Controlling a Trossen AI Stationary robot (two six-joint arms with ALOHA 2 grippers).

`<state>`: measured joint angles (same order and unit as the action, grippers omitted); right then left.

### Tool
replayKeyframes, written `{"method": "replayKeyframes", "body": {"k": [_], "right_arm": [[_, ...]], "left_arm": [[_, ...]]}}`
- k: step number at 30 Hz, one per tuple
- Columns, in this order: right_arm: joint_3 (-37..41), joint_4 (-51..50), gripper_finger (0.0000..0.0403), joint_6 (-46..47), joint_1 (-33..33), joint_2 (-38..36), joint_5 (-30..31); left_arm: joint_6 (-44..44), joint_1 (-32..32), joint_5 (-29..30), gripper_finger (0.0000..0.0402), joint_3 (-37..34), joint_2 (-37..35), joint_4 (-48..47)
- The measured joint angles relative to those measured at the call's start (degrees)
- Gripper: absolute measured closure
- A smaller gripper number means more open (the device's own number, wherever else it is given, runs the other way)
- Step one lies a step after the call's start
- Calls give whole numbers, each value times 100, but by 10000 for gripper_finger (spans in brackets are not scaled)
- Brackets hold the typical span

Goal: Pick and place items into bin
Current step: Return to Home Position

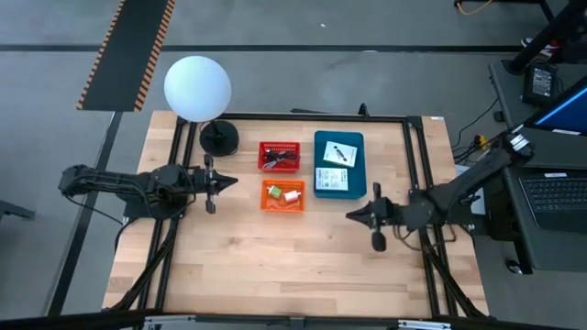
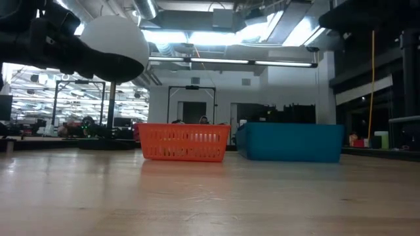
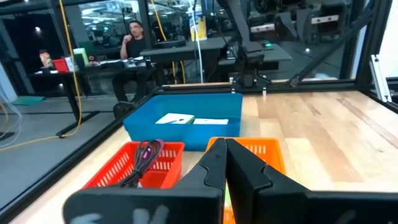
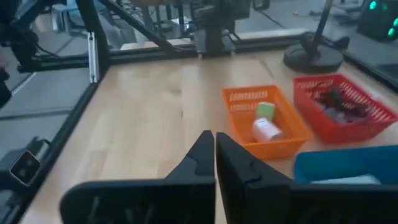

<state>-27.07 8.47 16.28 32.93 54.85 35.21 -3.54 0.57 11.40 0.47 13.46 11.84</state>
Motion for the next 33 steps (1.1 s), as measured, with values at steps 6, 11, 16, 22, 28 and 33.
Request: {"method": "replayKeyframes", "body": {"k": [6,11,16,22,28,33], "right_arm": [[519,3,402,-607,-418,-1104,-485],[1901,1980,403,-1061,-912,-1412,-1612],[2295,2321,403,-1387,-1479,-1960,-2079],[2295,1732,403,-1575,-2223,-2532,-3138],[2295,1284,403,-1532,-2884,-2890,-3728],[2327,1309,403,-1658,-3209,-2984,-3988]], "left_arm": [[5,-3,2,398,0,-65,-163],[32,-3,5,398,0,-64,-231],[1,-3,131,398,0,-62,-217],[-63,-3,136,398,0,-62,-221],[-39,-3,171,398,0,-62,-320],[-21,-3,387,398,0,-62,-397]]}}
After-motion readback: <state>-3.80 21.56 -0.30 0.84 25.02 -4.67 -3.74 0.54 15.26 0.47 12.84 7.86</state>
